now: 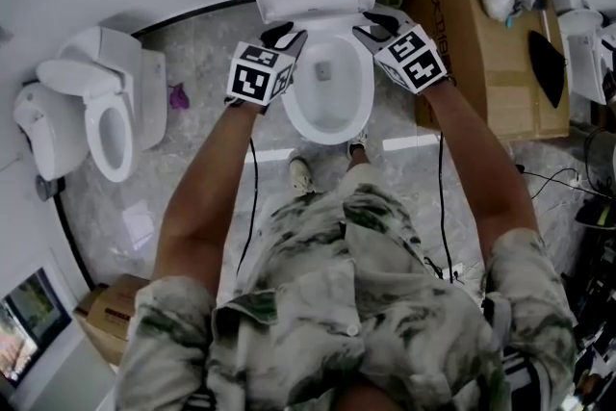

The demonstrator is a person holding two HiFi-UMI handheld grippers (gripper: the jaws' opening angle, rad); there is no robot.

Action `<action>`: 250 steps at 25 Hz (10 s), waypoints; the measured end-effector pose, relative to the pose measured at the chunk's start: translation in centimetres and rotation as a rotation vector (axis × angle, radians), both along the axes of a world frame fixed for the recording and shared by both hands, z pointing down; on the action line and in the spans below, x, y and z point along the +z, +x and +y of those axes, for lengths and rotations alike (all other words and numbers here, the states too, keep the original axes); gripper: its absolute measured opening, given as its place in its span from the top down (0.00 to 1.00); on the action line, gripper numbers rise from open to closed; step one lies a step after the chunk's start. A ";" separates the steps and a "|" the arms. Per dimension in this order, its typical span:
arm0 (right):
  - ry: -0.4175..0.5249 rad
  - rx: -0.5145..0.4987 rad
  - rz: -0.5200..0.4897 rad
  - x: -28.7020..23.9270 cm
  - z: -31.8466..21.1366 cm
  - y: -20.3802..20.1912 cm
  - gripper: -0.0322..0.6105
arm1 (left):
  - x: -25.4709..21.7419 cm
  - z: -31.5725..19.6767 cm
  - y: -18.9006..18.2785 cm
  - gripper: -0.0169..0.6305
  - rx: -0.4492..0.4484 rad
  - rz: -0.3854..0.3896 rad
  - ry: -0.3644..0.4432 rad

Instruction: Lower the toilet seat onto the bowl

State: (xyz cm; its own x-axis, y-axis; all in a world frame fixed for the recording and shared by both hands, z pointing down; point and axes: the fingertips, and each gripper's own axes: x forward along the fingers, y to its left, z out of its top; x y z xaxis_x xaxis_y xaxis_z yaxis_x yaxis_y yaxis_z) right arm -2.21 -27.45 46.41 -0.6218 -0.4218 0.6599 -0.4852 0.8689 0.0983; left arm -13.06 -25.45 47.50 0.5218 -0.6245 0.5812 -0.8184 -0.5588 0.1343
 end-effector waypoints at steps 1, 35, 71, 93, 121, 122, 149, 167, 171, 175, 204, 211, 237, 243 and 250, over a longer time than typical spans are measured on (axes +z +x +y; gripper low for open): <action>0.002 0.001 0.003 0.1 0.3 0.0 0.70 | 0.1 0.3 0.0 0.77 0.000 -0.001 0.004; -0.025 0.019 -0.077 3.7 7.1 2.3 0.70 | 3.9 7.0 2.0 0.79 -0.075 -0.002 0.010; -0.144 0.095 -0.059 9.7 13.9 4.4 0.75 | 10.2 14.3 3.7 0.82 -0.077 -0.030 -0.110; -0.231 0.152 -0.056 13.7 17.7 5.5 0.77 | 14.3 18.2 4.8 0.82 -0.083 -0.048 -0.188; -0.311 0.198 -0.037 20.3 21.5 6.3 0.76 | 20.9 22.2 5.9 0.82 -0.039 -0.068 -0.278; -0.312 0.200 -0.038 20.6 21.6 6.3 0.76 | 21.2 22.3 5.9 0.82 -0.039 -0.070 -0.282; -0.396 0.242 0.000 28.5 24.8 6.8 0.76 | 28.7 25.6 6.6 0.82 -0.011 -0.090 -0.388; -0.462 0.298 0.014 34.4 25.6 7.2 0.75 | 34.5 26.9 7.2 0.81 0.004 -0.088 -0.462; -0.473 0.301 0.026 36.0 25.1 6.9 0.75 | 35.9 27.1 7.3 0.81 0.015 -0.097 -0.476; -0.478 0.291 0.042 37.8 25.2 6.7 0.75 | 37.3 25.7 7.0 0.78 -0.027 -0.057 -0.490; -0.547 0.297 0.102 44.9 25.7 6.6 0.75 | 44.3 26.5 5.7 0.74 0.030 -0.146 -0.605; -0.558 0.299 0.119 44.1 26.0 6.9 0.73 | 43.5 26.6 5.8 0.74 0.054 -0.138 -0.608; -0.275 0.305 -0.103 9.2 31.4 1.8 0.83 | 9.6 32.4 2.3 0.77 0.135 0.110 -0.242; -0.221 0.228 -0.169 0.7 35.3 3.0 0.88 | 0.6 36.0 3.7 0.89 0.117 0.127 -0.148; -0.170 0.140 -0.233 -7.2 40.5 7.3 0.89 | -8.0 41.4 8.0 0.92 0.073 0.219 -0.075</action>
